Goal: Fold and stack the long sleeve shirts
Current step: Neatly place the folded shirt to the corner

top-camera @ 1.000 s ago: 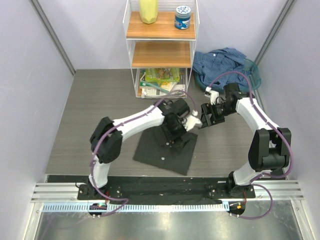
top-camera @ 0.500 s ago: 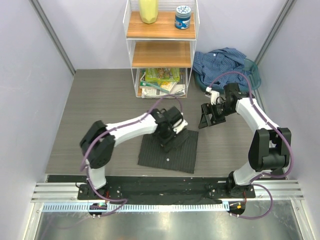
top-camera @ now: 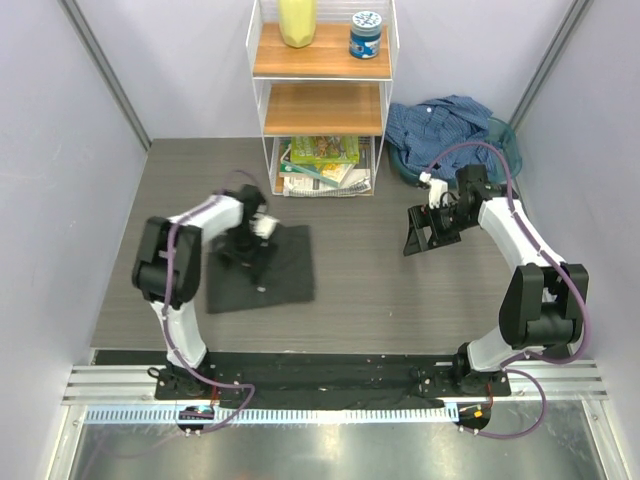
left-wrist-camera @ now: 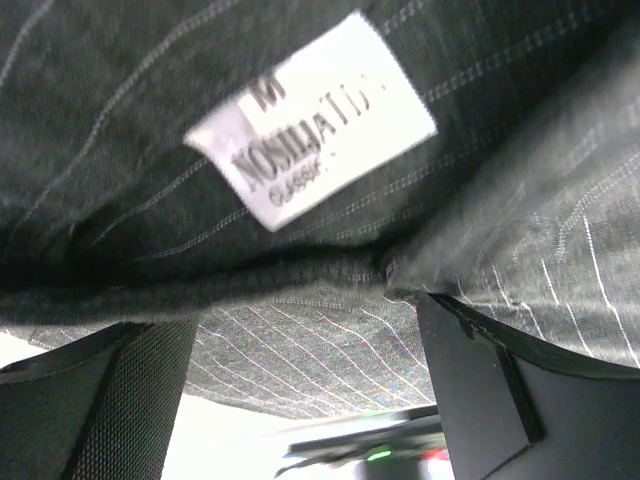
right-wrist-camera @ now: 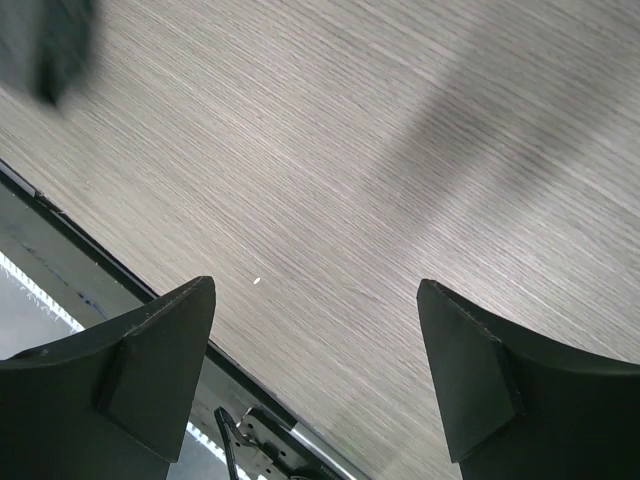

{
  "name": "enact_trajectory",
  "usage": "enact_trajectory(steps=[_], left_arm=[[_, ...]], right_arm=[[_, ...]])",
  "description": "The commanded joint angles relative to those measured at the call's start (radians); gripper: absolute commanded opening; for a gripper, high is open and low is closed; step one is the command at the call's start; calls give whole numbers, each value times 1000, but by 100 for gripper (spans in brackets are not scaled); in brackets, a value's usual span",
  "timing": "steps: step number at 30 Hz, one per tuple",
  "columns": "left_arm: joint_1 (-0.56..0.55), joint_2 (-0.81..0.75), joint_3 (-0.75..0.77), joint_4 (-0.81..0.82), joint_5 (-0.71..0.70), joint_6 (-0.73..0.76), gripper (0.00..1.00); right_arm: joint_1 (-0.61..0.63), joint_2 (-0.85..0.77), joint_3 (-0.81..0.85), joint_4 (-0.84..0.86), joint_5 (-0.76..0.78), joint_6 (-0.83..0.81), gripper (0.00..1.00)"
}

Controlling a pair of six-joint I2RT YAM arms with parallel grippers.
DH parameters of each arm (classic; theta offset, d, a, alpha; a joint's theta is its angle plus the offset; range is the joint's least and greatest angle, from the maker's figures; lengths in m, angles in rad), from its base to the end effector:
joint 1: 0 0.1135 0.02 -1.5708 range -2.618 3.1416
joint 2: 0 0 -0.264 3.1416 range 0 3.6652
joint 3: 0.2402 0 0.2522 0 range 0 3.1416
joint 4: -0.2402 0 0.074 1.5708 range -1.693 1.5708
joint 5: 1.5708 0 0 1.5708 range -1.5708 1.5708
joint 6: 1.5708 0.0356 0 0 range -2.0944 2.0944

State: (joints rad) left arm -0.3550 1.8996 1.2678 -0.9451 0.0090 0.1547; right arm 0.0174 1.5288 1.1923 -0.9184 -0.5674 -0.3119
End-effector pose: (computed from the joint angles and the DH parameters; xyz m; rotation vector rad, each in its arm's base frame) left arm 0.3165 -0.1177 0.1575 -0.7902 -3.0334 0.0131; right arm 0.2919 0.0242 0.2541 -0.5588 2.6083 0.7062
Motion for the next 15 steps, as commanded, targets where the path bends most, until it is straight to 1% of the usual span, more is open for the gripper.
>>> enact_trajectory(steps=[1,2,3,4,6,7,8,11,12,13,15], left_arm=[[310,94,101,-80,-104,377,89],[348,130,158,-86,-104,437,89],[391,216,210,-89,-112,474,89],[448,257,342,-106,-103,535,88],[485,373,463,-153,-87,589,87],[502,407,526,-171,-70,642,87],[508,426,609,-185,-64,661,87],[510,476,714,-196,-92,663,88],[510,489,795,-213,-96,643,89],[511,495,827,-260,-93,623,88],[518,461,858,-265,-92,596,88]], right_arm=[[-4,-12,-13,6,-8,-21,88],[-5,-7,-13,9,-12,-16,88],[-5,-4,-10,12,-14,-15,88],[-4,2,-10,15,-15,-13,89],[-4,8,-4,18,-19,-10,89],[-5,8,-2,19,-19,-10,89],[-5,10,1,19,-20,-9,89],[-5,8,19,18,-25,-4,90],[-4,8,36,9,-20,-4,91],[-4,4,44,4,-17,-9,91],[-4,-13,62,-5,-11,-12,92]])
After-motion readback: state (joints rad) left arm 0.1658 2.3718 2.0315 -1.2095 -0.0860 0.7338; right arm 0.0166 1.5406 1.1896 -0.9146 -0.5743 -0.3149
